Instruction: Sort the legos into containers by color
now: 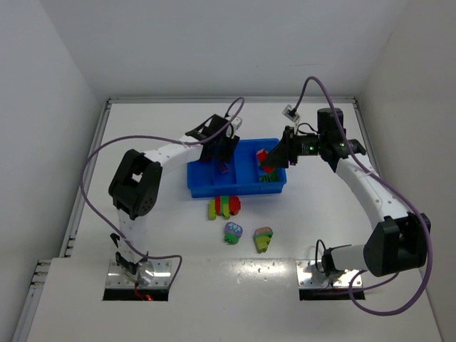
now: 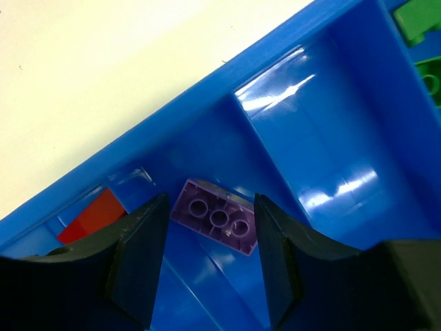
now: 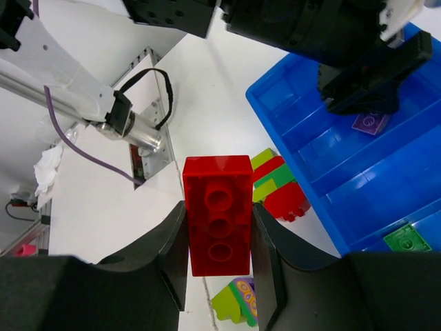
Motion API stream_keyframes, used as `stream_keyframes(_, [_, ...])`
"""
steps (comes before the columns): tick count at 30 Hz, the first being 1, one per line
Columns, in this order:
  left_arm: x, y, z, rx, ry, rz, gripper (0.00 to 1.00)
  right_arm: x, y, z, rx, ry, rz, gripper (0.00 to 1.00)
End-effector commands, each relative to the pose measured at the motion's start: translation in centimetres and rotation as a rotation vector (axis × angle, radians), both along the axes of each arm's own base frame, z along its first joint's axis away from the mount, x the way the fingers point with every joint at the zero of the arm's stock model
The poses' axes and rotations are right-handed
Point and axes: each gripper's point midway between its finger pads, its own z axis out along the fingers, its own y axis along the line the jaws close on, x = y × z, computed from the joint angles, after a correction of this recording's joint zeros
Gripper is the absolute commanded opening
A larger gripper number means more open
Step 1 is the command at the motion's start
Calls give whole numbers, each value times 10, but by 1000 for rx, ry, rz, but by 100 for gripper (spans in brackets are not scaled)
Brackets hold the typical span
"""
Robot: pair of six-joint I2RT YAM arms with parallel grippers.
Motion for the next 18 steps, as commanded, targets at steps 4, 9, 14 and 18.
stream_keyframes(4, [-20, 0, 127, -183, -206, -25, 59, 3, 1, 10, 9, -72, -4, 8])
stream_keyframes(9, [-38, 70, 203, -250, -371, 100, 69, 20, 20, 14, 6, -67, -4, 8])
stream_keyframes(14, [-40, 149, 209, -191, -385, 287, 80, 27, 74, -18, -101, -28, 88, 8])
stream_keyframes(18, [-55, 187, 192, -193, -300, 326, 84, 47, 112, -38, -204, -48, 95, 8])
